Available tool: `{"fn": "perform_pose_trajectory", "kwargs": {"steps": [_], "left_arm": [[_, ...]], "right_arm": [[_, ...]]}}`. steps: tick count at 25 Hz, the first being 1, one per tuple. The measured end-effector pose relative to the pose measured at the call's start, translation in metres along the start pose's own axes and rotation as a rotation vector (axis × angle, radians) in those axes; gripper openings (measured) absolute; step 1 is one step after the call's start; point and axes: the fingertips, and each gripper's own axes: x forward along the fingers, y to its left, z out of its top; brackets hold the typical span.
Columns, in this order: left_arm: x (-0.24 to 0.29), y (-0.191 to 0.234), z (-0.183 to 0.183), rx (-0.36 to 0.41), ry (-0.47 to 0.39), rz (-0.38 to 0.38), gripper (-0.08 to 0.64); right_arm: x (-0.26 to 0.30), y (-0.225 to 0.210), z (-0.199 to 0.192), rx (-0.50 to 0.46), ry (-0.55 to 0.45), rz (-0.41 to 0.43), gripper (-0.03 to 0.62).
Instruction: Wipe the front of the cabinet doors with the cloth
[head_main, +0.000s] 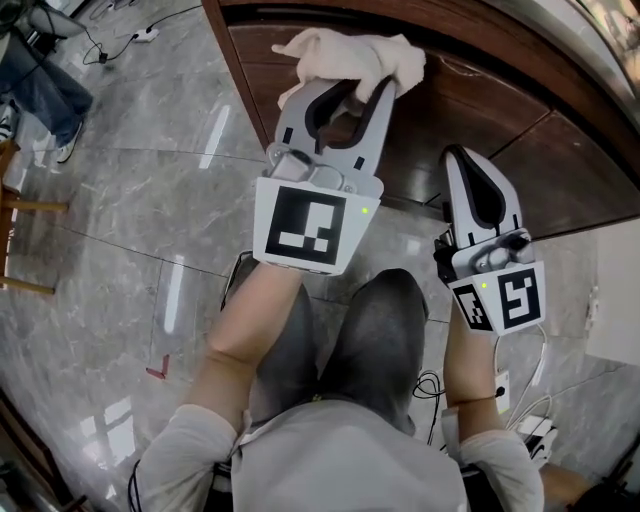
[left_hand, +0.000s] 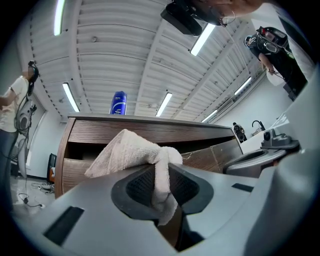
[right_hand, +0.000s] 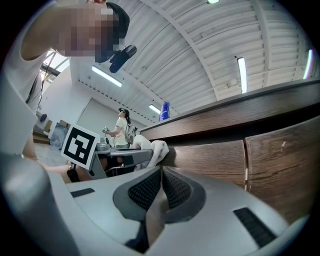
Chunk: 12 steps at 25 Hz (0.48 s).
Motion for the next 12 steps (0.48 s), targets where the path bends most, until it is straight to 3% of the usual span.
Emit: {"fn": "perform_pose_trajectory", "kwargs": {"steps": [12], "left_arm": [[0.0032, -0.0024, -0.0051, 0.003, -0.005, -0.022, 0.086]], "right_arm": [[-0.001, -0.0018, -0.0029, -0.001, -0.003, -0.036, 0.037]]}}
